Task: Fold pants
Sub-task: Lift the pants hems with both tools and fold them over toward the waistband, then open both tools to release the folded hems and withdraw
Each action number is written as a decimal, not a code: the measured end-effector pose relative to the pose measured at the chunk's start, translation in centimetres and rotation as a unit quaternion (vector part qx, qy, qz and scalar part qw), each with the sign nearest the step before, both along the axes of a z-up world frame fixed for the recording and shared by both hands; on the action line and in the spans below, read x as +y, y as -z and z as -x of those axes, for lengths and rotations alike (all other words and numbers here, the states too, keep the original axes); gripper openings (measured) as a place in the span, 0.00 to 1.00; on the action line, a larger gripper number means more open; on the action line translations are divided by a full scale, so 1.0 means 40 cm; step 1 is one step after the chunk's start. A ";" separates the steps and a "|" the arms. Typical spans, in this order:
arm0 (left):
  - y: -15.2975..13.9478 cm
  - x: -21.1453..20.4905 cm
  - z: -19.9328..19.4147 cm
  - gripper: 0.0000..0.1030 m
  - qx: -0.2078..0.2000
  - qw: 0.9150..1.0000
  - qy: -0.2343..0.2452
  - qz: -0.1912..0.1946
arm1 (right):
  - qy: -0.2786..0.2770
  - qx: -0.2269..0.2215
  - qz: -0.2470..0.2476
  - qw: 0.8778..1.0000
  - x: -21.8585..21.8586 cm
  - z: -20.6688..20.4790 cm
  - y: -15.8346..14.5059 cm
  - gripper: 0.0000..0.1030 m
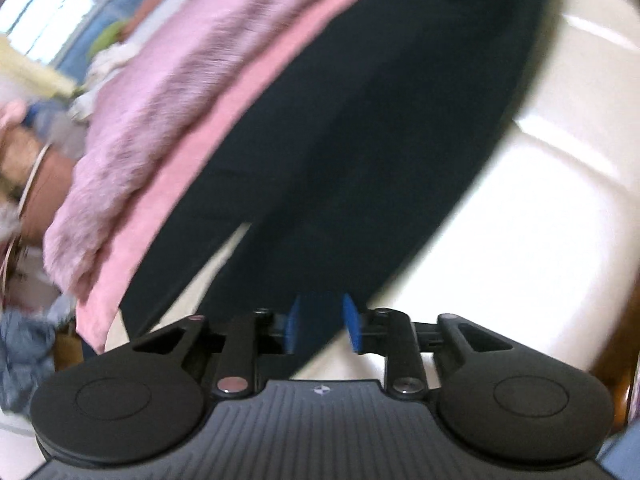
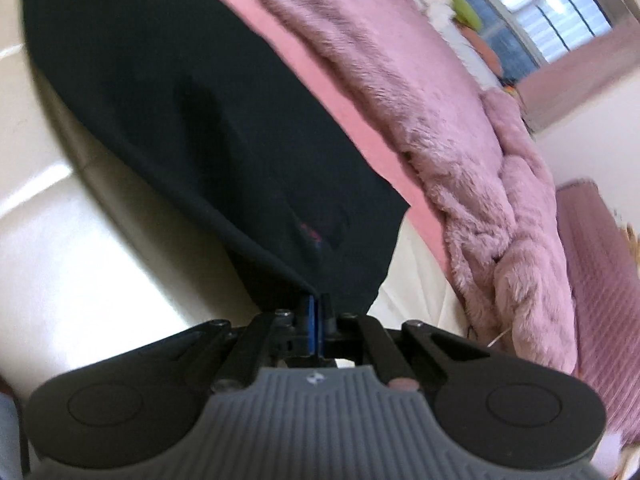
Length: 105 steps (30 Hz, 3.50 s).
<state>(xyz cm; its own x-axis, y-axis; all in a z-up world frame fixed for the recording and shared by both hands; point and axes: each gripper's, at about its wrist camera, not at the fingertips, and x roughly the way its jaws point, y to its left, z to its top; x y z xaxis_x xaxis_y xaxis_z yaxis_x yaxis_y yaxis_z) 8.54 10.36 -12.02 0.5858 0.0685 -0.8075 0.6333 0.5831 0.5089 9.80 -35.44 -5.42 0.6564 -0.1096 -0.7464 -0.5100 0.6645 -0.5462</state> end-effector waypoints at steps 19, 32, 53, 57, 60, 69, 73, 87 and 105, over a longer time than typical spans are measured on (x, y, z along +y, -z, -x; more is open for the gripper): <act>0.165 -0.038 0.040 0.26 -0.049 0.982 0.093 -0.154 | 0.024 -0.017 -0.022 0.999 -0.003 -0.030 -0.029 0.00; -0.042 0.014 -0.077 0.00 -0.113 0.989 -0.095 0.010 | 0.025 -0.037 -0.022 0.999 -0.007 -0.034 -0.049 0.00; -0.072 -0.003 -0.641 0.00 -0.050 0.977 -0.207 0.019 | 0.037 -0.011 -0.011 0.999 0.010 -0.621 0.018 0.00; 0.007 -0.015 -0.693 0.00 -0.038 0.979 -0.199 -0.007 | 0.053 0.024 -0.016 0.998 0.019 -0.702 0.115 0.00; 0.052 -0.020 -0.710 0.00 -0.032 0.980 -0.194 -0.019 | 0.058 0.044 -0.016 0.997 0.013 -0.734 0.168 0.00; 0.117 -0.028 -0.715 0.00 -0.037 0.978 -0.202 -0.022 | 0.070 0.037 -0.022 0.997 0.013 -0.752 0.244 0.00; 0.075 -0.024 -0.678 0.00 -0.065 0.977 -0.202 -0.008 | 0.069 0.022 -0.017 0.997 0.016 -0.740 0.221 0.00; 0.103 -0.023 -0.691 0.00 -0.059 0.972 -0.228 -0.008 | 0.086 -0.001 -0.037 0.996 0.029 -0.755 0.232 0.00; -0.045 -0.099 -0.486 0.34 -0.076 0.961 -0.229 0.133 | 0.321 -0.100 -0.301 0.892 -0.160 -0.507 0.086 0.63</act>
